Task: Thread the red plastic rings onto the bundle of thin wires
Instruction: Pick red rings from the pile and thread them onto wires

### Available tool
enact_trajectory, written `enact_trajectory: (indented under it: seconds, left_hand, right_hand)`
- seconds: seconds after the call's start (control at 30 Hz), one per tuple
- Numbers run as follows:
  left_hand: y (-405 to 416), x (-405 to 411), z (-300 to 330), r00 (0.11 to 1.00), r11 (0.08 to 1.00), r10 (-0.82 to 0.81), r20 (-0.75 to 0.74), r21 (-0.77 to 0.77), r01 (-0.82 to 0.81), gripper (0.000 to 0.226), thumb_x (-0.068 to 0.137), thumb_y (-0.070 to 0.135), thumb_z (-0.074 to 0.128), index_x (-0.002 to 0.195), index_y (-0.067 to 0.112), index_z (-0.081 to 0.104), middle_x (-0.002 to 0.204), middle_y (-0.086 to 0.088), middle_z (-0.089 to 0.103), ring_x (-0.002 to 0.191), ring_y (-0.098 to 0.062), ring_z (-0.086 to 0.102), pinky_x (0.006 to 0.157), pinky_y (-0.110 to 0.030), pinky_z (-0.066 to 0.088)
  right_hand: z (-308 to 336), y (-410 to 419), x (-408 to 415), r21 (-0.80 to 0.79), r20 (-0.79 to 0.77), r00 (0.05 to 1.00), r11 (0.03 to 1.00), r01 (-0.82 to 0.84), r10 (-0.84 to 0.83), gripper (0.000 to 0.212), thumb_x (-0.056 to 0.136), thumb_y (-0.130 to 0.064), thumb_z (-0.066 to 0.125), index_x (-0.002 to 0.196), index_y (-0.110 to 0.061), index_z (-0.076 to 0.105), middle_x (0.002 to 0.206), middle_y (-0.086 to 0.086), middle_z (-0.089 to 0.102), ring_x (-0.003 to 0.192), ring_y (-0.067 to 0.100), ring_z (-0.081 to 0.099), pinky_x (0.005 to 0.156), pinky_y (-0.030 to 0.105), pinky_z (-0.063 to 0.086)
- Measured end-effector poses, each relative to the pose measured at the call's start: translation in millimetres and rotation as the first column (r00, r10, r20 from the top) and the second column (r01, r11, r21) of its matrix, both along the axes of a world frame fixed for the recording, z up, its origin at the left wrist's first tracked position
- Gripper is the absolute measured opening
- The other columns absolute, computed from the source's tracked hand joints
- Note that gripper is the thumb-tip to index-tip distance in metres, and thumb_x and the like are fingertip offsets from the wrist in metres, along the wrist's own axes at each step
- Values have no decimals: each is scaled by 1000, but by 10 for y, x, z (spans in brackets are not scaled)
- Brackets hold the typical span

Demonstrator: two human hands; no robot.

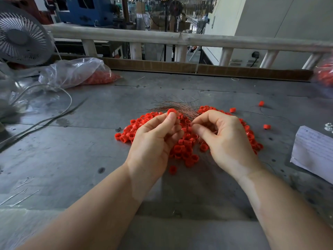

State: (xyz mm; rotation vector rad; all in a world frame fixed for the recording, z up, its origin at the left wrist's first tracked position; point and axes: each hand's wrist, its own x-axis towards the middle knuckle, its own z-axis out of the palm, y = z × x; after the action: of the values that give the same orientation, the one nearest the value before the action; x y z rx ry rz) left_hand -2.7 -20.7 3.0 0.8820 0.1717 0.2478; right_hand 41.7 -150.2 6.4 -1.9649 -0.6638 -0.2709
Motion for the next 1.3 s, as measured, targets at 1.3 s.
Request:
enact_trajectory:
  seconds: [1.3]
  left_hand:
    - [-49, -71, 4, 990, 868, 70, 119, 483, -119, 9, 85, 5, 62, 90, 6, 69, 73, -4, 70, 67, -12, 67, 64, -21, 55]
  right_hand:
    - [20, 6, -6, 159, -40, 990, 979, -127, 135, 11, 85, -13, 65, 89, -22, 70, 84, -11, 71, 82, -1, 64, 76, 9, 44]
